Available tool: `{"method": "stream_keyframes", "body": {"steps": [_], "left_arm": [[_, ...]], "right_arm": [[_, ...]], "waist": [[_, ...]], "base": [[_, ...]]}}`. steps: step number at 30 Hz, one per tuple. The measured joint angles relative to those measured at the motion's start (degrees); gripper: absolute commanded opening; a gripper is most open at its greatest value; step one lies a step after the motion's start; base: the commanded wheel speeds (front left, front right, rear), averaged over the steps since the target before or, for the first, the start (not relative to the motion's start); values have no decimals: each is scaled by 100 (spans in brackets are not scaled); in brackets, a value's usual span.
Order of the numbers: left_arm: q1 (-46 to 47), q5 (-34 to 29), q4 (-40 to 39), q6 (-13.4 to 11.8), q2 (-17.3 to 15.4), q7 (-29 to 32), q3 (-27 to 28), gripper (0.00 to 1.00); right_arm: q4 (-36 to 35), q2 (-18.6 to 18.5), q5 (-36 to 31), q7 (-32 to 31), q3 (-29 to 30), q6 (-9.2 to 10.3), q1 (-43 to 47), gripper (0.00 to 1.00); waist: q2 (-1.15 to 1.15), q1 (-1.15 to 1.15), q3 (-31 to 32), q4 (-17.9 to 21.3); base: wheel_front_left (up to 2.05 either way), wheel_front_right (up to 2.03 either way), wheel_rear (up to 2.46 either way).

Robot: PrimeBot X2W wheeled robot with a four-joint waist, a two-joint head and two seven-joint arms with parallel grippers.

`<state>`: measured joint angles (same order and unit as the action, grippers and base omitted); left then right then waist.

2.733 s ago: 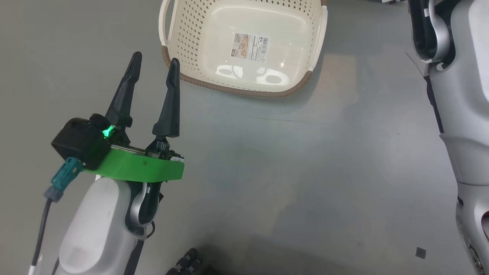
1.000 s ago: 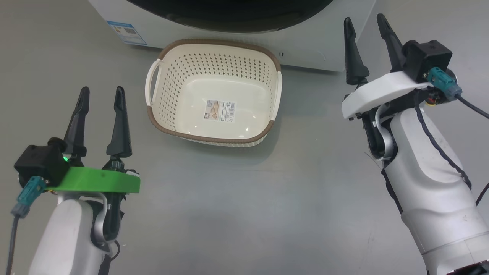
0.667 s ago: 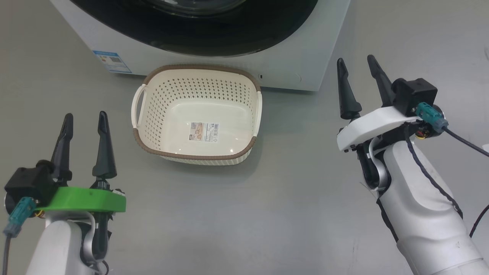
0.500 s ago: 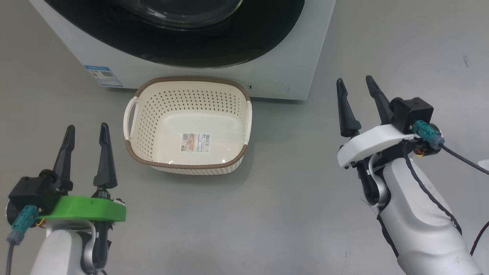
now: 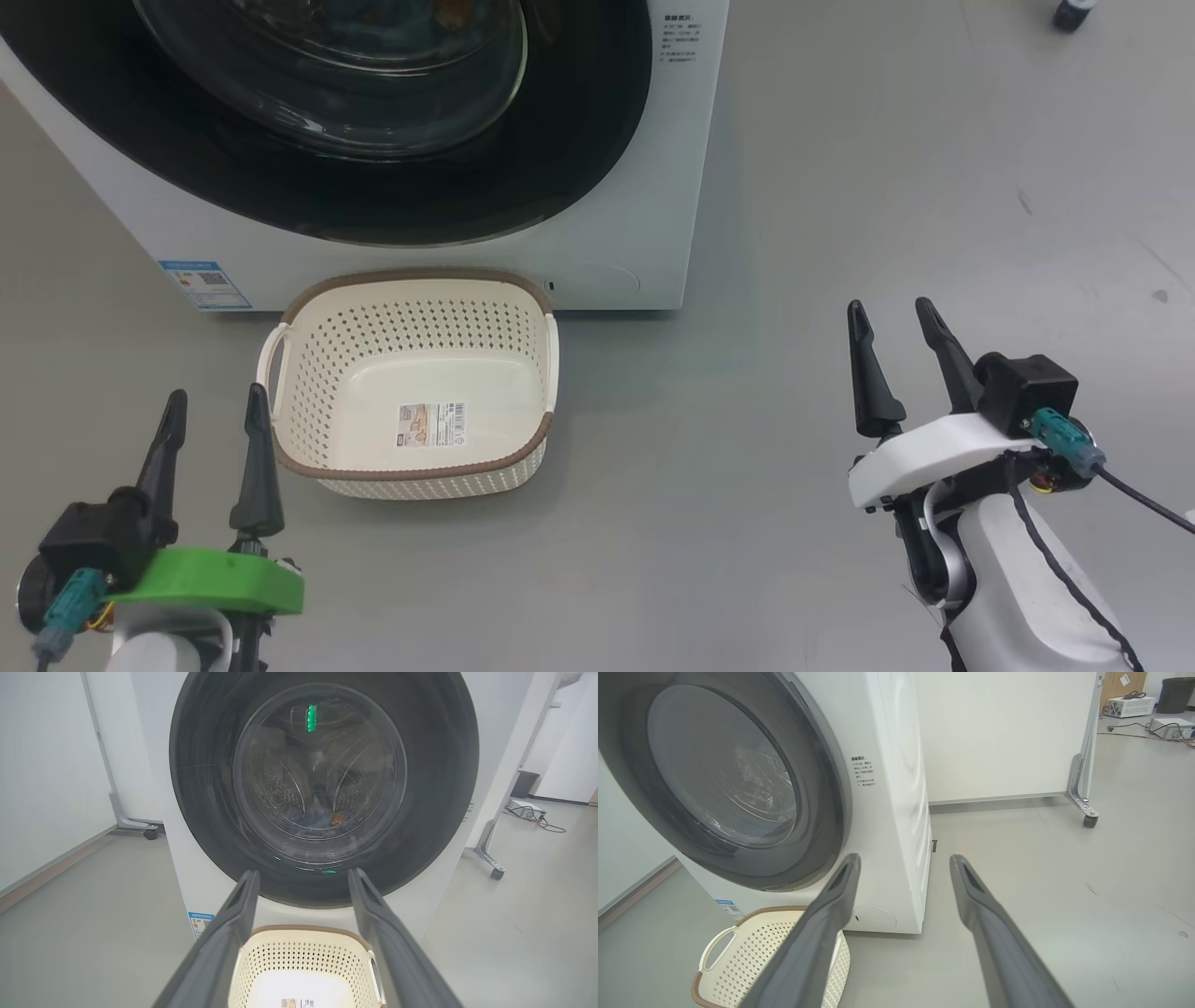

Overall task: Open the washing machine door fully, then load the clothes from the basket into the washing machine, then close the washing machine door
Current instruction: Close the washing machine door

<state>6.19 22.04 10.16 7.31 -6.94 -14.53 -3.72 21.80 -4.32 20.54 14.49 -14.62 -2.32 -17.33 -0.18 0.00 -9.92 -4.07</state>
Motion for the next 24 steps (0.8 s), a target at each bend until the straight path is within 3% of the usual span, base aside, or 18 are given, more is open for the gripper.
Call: {"method": "stream_keyframes", "body": {"steps": [11,24], "left_arm": [[-416,-208,19,0,8,0,-11,100],[-827,-290,-9,0,65,1,-33,100]], "right_arm": [[-623,-58,-237,0,237,96,675,100],[-1138,-14,-304,0,469,145,1430,100]], "waist": [[0,0,368,258],[0,0,739,295]], "base": [[0,0,0],[0,0,0]]}}
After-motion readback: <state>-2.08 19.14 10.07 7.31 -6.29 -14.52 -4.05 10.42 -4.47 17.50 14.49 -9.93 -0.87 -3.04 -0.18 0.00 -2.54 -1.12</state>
